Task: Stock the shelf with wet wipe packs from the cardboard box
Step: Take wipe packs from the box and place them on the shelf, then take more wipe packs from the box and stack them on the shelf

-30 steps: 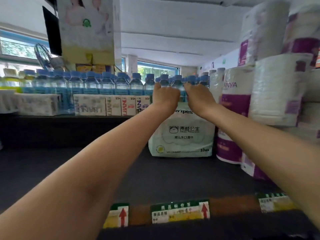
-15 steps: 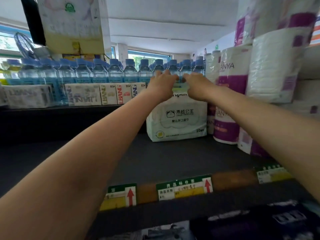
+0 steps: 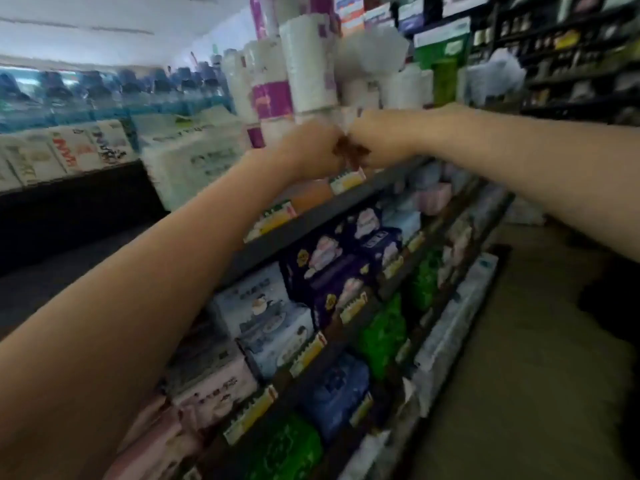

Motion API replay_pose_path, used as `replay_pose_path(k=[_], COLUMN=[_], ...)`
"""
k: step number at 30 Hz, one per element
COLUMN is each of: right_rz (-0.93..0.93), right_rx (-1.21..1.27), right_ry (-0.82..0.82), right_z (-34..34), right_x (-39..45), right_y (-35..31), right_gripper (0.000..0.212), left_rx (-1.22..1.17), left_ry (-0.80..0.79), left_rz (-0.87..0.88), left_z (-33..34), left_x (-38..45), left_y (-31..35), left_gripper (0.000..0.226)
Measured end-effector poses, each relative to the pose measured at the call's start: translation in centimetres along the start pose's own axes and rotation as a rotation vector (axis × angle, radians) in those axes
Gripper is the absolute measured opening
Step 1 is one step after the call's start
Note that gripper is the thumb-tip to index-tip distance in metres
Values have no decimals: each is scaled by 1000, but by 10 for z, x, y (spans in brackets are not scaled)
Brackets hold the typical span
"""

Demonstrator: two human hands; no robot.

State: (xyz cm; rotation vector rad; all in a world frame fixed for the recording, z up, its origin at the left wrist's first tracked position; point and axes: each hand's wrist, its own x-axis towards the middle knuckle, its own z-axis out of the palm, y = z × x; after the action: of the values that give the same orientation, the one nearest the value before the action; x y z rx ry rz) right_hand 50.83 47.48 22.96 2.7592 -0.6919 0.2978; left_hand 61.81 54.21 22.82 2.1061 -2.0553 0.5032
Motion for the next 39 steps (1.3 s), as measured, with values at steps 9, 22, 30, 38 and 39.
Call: replay_pose_path(k=[9,22,30,38,39], right_rz=[518,1218,1625,1682,1689], right_rx=[98,341,455,184,163], right_ry=[-521,-977,-956,-744,-719], right_z=[92,184,206,233,231], right_x=[-362,-763,-880,-896,-899], right_y=[52,30,23,14,14], right_gripper=[24,28,62,68,64], left_rx=[-165,-255,-316,-256,-264], left_ry=[-476,-722,-871,-833,-824], left_rz=[610,1009,1033,1133,1125], left_z=[148,254,274,270,271], left_x=[-81,-204,-255,-283,-284], left_y=[290,605,722,759,760], left_gripper=[31,29,35,52,53])
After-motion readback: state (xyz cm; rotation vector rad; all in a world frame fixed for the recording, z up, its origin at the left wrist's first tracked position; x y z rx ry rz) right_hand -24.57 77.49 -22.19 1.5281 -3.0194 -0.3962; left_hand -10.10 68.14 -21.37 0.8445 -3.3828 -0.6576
